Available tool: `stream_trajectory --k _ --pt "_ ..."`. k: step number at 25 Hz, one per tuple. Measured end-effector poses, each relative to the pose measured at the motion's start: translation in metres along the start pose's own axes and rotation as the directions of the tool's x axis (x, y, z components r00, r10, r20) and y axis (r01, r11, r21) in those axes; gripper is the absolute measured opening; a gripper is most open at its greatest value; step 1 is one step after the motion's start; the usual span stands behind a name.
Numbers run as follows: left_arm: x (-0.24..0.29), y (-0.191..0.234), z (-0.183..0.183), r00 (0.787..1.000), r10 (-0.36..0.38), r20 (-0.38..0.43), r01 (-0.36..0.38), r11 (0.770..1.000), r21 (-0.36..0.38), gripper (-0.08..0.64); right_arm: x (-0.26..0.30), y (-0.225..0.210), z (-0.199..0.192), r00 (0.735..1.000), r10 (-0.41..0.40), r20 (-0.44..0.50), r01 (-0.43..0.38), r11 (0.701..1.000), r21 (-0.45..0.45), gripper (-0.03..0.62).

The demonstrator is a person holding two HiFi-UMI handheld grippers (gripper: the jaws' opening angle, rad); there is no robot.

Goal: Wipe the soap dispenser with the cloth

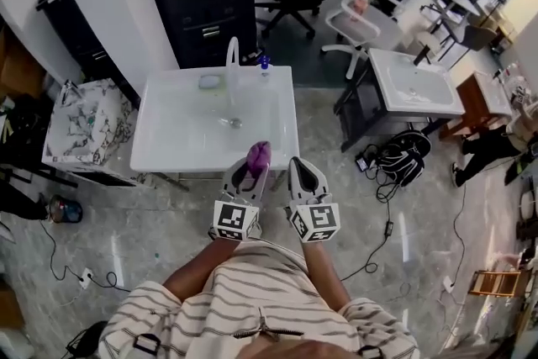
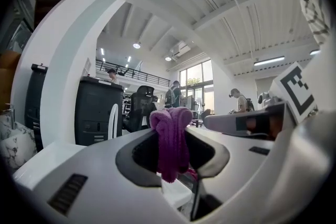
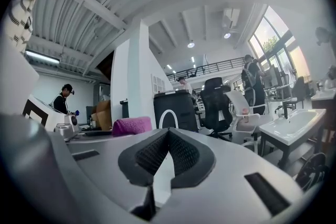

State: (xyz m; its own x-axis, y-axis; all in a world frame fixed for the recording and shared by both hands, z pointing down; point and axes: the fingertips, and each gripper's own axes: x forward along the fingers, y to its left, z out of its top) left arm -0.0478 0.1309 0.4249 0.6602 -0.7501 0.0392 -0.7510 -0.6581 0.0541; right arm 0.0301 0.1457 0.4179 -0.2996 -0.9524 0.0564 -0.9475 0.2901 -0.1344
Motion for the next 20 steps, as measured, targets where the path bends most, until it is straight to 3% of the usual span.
stream_trajectory --k 10,20 --pt "0.103 0.082 0.012 0.999 -0.033 0.017 0.033 0.999 0.007 0.118 0.124 -0.043 0.011 1.000 -0.028 -0.004 0.028 1.000 -0.009 0.009" --pt "0.148 0.109 -0.001 1.000 0.005 -0.020 -0.005 1.000 -0.016 0.118 0.171 -0.073 0.004 1.000 0.005 -0.030 -0.005 1.000 0.009 0.009"
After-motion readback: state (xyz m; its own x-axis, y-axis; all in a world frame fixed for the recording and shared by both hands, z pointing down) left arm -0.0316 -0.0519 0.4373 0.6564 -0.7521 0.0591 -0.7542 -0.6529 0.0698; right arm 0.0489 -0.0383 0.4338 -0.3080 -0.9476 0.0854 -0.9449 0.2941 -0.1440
